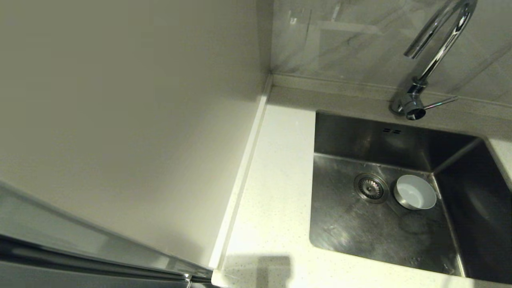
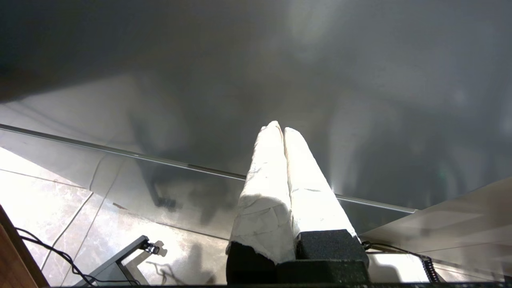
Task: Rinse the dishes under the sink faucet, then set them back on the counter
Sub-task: Put a bowl into the sink
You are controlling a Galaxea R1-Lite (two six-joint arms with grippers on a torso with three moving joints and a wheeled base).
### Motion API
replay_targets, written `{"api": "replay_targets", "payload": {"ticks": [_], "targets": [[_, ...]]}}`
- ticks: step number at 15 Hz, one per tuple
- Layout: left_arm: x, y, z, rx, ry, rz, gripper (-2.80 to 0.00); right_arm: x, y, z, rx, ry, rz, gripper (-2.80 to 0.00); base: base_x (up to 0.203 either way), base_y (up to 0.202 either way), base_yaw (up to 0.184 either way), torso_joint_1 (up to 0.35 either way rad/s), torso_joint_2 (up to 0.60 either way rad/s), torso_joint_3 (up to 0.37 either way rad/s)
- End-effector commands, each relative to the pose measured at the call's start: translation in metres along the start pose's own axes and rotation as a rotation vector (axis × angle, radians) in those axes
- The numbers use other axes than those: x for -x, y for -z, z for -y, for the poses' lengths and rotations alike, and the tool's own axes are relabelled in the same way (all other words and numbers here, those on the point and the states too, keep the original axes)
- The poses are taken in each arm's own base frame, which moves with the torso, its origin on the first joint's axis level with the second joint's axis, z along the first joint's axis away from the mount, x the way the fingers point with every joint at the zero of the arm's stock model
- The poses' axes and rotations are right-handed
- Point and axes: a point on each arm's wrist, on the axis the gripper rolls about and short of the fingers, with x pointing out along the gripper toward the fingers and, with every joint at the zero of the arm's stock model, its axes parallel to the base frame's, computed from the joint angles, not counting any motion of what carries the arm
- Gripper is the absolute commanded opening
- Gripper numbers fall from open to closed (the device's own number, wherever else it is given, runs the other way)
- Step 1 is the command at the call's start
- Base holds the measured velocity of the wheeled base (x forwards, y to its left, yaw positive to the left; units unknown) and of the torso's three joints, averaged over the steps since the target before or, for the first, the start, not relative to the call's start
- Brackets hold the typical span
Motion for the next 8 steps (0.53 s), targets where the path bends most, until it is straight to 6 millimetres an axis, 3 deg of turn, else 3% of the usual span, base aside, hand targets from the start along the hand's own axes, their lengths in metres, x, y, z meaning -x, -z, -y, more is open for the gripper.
{"api": "replay_targets", "payload": {"ticks": [1,8], "targets": [[0.0,0.0,0.0,0.001,0.0,0.005,-2.8,-0.033,-0.011,0.01,-0.037,0.039,-0.064,0.0,0.0,0.0,0.0,0.0,0.0,0.0],[0.0,0.0,0.0,0.001,0.0,0.004,-2.8,-0.083,-0.026,0.033,-0.088,0.063,-0.125,0.0,0.0,0.0,0.0,0.0,0.0,0.0]]}}
